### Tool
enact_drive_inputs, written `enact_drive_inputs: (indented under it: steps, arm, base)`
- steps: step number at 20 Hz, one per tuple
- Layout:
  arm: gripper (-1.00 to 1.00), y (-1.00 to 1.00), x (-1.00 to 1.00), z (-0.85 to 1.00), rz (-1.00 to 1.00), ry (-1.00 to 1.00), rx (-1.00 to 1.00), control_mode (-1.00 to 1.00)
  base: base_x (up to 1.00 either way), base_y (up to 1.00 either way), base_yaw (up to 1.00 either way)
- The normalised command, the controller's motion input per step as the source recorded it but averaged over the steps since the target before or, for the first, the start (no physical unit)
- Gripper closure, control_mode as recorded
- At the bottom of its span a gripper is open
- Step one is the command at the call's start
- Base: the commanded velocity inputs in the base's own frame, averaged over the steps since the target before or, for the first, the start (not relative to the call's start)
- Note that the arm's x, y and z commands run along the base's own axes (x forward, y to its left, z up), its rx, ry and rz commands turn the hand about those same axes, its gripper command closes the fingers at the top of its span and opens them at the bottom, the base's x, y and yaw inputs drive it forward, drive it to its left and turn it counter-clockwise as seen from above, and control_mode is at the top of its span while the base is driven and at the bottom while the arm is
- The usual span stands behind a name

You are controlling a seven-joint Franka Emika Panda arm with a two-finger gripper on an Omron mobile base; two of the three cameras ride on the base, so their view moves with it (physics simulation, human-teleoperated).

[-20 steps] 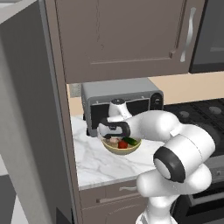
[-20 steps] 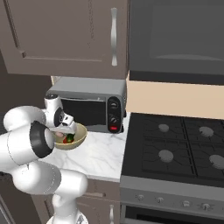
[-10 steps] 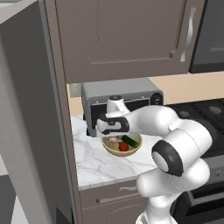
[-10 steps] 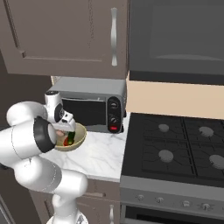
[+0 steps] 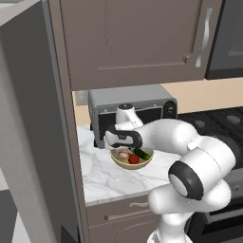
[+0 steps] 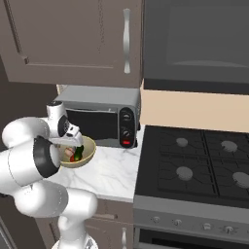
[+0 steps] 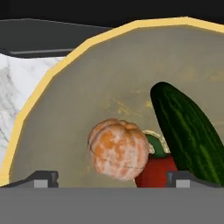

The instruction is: Take the cucumber, bell pepper, and tangerine from the freezer and place them in the bowl on the counter.

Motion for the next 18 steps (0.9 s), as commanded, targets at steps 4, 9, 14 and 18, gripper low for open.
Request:
enact_drive_inputs:
  steps: [4,9,14,18]
  arm:
    - [-1.00,-0.18,-0.31,0.20,0.00,-0.14,0.00,-1.00]
    - [-1.00,-0.30,-0.31,0.35,0.00,-0.12,0.00,-1.00]
    - [-1.00,-0.31,-0.31,0.38,0.00,-0.09,0.00,-1.00]
    - [-1.00,-0.21,-0.34,0.41,0.00,-0.06,0.00,-1.00]
  base:
    - [0.00,0.00,0.00]
    - [0.00,0.00,0.00]
    - [0.00,0.00,0.00]
    - [0.00,0.00,0.00]
